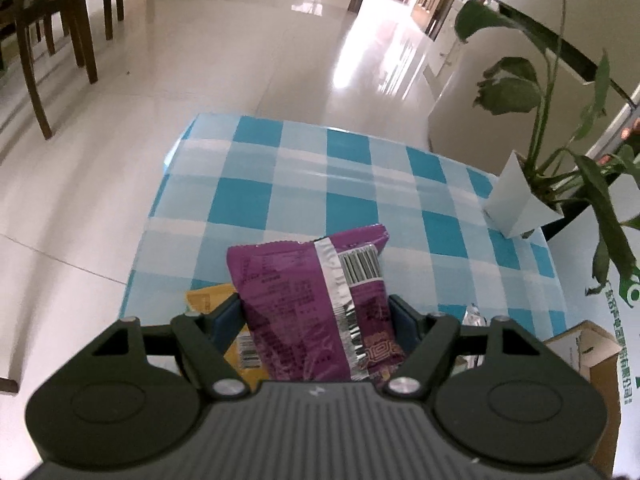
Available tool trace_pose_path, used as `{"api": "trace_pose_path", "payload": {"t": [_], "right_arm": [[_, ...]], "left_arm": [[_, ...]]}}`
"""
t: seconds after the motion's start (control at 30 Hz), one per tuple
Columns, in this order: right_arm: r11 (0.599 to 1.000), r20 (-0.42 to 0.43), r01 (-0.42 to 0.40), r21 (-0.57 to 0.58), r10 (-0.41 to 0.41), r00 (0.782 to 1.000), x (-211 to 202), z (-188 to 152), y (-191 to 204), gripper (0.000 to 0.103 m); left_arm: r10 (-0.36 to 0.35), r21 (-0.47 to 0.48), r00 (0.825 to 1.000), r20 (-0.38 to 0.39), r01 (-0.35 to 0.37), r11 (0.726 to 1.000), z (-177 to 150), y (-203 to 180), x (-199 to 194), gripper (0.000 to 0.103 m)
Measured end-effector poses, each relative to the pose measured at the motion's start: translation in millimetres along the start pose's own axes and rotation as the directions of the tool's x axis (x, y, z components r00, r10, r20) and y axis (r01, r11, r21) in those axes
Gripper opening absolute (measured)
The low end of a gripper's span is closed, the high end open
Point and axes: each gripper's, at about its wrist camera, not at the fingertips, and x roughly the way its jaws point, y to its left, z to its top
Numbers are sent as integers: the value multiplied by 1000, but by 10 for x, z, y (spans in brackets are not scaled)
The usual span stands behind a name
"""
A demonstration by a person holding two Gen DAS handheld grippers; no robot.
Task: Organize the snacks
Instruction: 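Lift the purple bag with the left tool while the right tool lifts the red bag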
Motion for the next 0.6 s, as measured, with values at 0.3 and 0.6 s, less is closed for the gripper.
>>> {"api": "trace_pose_path", "payload": {"t": [0.3,0.6], "right_arm": [[1000,91,-1,25,-1,996,-295,192,-35,74],[996,130,9,94,-21,991,-503,147,-166,75]], "left_arm": [[3,32,1000,0,-3,999,-292,21,-209,75],[-6,71,1000,1,6,997,-556,15,-368,75]]}}
